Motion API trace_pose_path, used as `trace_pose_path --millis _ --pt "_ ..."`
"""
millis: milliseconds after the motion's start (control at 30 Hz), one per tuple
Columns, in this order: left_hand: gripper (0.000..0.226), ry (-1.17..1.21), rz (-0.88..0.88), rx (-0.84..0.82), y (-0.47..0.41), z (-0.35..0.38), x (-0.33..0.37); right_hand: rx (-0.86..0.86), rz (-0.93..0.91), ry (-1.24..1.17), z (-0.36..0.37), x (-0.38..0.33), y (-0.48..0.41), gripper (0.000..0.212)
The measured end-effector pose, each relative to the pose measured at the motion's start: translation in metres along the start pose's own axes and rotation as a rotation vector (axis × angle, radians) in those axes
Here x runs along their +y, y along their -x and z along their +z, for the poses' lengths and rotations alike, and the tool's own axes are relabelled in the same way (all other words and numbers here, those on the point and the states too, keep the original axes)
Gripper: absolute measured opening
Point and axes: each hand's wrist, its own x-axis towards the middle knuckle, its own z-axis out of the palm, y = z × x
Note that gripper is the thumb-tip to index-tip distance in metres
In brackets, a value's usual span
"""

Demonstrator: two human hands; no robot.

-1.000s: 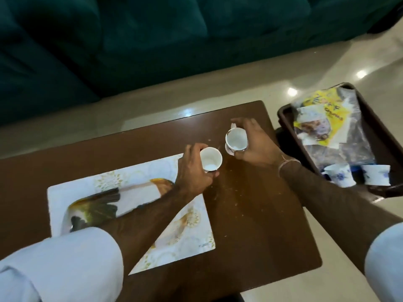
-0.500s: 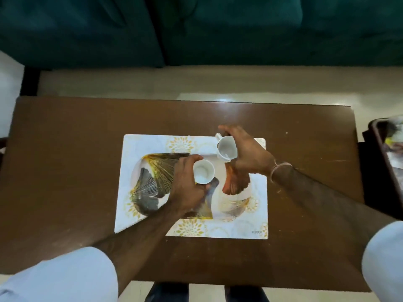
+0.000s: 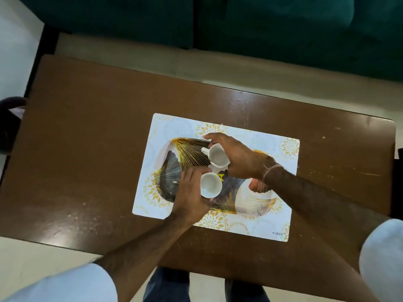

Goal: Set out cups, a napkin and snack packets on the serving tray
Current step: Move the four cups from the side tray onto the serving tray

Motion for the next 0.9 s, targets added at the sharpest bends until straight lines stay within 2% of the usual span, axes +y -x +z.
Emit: trace_pose_path --millis 167,467,633,900 --pt "0.078 0.008 -0.029 0.041 0.011 0.006 -0.003 -0.037 -0.038 0.057 0.010 -0.006 -0.004 0.095" --pt "0.091 -0.032 -0.068 0.098 0.018 0.000 0.000 -0.071 -0.110 0.173 0.015 -0.013 -0.008 0.103" --pt "0.088 -0.006 0.004 0.070 0.017 -0.019 -0.001 -0.071 -0.098 0.177 0.014 -0.015 -0.002 0.111" --pt "0.062 -0.075 0.016 0.151 -0.026 -0.028 0.019 0.084 0.021 0.082 0.000 -0.006 0.012 0.094"
